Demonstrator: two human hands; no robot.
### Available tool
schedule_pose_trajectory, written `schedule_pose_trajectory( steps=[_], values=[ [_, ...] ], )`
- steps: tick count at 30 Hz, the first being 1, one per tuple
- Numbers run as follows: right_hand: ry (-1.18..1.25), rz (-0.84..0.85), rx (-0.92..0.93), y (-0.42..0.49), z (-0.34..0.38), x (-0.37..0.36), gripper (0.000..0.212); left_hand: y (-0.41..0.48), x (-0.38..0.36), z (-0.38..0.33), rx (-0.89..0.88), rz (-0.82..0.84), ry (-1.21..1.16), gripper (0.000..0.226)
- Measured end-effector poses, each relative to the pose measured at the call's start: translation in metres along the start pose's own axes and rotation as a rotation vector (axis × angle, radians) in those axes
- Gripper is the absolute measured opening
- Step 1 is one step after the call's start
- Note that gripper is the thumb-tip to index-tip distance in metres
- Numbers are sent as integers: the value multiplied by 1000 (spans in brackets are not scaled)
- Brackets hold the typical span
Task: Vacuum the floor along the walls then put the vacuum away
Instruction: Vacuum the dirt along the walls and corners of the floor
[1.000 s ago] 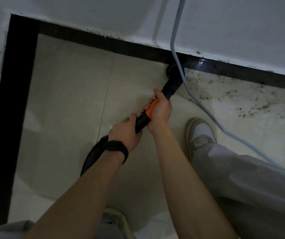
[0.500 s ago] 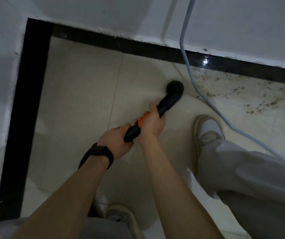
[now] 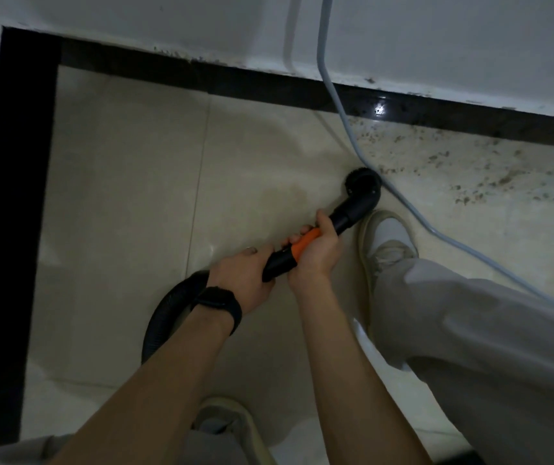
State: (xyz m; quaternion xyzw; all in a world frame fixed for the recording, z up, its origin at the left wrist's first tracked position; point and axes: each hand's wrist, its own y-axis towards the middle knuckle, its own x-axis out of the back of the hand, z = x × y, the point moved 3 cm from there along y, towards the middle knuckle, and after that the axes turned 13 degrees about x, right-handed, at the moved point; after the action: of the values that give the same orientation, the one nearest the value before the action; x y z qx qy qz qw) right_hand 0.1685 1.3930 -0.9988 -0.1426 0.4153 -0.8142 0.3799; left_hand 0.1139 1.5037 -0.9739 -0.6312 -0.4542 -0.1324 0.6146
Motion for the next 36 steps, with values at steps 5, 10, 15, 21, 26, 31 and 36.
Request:
schedule_pose_trajectory(
  steps=[5, 10, 15, 21, 26, 31, 36],
  values=[
    [4, 7, -10, 1, 1, -5, 18, 4, 3, 0, 26, -11, -6, 22],
    [1, 44, 0, 0, 3, -15, 12, 7, 8, 1, 53, -8, -19, 20],
    [-8, 77, -3, 4, 9, -33, 14, 17, 17, 3, 85, -27, -52, 24],
    [-26, 110, 1, 11, 15, -44, 17, 25, 23, -3, 99, -25, -92, 20],
    [-50, 140, 10, 17, 20, -52, 16, 34, 27, -5, 115, -16, -98, 20],
    [-92, 173, 20, 26, 28, -64, 16, 43, 32, -9, 122, -16, -148, 19],
    [-126, 209, 15, 26, 26, -77, 17, 47, 39, -3, 160, -26, -185, 18]
  ],
)
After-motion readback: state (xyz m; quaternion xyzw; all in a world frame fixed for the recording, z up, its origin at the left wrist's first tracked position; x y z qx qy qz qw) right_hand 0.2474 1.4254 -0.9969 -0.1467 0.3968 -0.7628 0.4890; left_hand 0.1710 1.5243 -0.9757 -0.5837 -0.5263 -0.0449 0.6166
